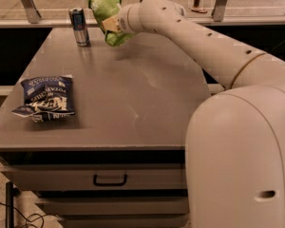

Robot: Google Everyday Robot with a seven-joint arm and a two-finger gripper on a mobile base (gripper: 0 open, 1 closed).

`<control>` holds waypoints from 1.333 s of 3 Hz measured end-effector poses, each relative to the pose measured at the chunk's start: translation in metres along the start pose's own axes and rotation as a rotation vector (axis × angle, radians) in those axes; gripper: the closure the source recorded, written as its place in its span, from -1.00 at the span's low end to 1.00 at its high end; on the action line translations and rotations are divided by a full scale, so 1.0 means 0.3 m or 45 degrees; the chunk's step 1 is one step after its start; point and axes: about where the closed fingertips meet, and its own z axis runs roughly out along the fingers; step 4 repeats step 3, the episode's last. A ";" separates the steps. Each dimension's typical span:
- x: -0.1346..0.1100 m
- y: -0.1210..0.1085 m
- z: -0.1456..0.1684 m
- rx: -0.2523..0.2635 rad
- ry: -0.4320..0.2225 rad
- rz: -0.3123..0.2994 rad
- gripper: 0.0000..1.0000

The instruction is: Move green rice chip bag near redbull can

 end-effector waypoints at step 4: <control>0.007 0.014 0.013 -0.009 0.004 0.001 0.19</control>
Offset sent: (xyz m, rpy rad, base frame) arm 0.0002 0.0002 -0.0004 0.0003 0.0008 -0.0001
